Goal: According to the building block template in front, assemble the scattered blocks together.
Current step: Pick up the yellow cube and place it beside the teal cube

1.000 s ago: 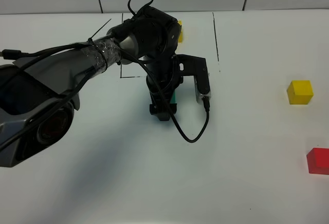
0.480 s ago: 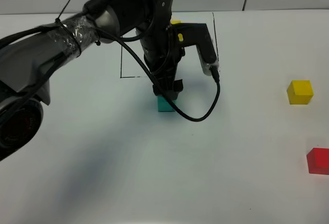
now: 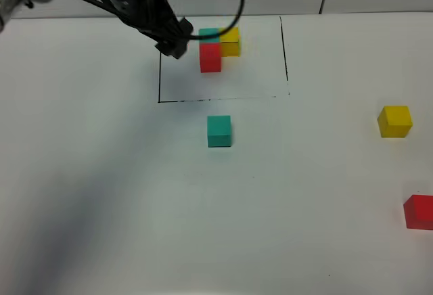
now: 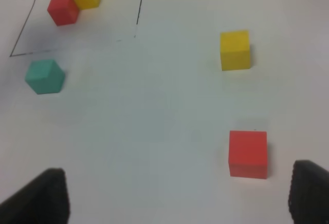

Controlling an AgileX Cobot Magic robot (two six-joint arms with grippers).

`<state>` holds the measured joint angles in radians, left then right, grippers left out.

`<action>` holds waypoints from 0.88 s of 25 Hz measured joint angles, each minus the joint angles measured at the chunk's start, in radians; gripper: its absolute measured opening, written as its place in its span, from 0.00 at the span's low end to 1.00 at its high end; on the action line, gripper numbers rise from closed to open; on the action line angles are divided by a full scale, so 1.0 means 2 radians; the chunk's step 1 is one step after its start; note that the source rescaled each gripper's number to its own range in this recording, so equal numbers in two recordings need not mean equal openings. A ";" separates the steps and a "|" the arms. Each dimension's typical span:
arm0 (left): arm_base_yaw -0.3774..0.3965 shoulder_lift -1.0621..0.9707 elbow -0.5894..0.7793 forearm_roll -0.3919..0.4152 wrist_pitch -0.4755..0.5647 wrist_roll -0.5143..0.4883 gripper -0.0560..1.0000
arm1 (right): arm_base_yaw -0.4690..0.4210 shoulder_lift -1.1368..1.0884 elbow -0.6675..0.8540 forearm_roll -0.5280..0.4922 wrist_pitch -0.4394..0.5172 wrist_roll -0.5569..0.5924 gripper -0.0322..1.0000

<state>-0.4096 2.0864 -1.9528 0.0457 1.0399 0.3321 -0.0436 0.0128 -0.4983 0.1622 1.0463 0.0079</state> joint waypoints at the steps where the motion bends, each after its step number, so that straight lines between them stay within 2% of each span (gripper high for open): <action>1: 0.013 -0.007 0.003 -0.007 0.002 -0.005 1.00 | 0.000 0.000 0.000 0.000 0.000 0.000 0.78; 5: 0.066 -0.053 0.048 -0.041 -0.009 -0.008 0.99 | 0.000 0.000 0.000 0.000 0.000 0.000 0.78; 12: 0.153 -0.194 0.216 -0.054 -0.110 -0.015 0.99 | 0.000 0.000 0.000 0.002 0.000 0.000 0.78; 16: 0.163 -0.286 0.285 -0.059 -0.125 -0.024 0.99 | 0.000 0.000 0.000 0.002 0.000 0.000 0.78; 22: 0.163 -0.404 0.343 -0.034 -0.088 -0.072 0.99 | 0.000 0.000 0.000 0.002 0.000 0.000 0.78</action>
<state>-0.0841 1.2790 -1.2666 -0.0232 0.8646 0.1875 -0.0436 0.0128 -0.4983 0.1660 1.0454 0.0079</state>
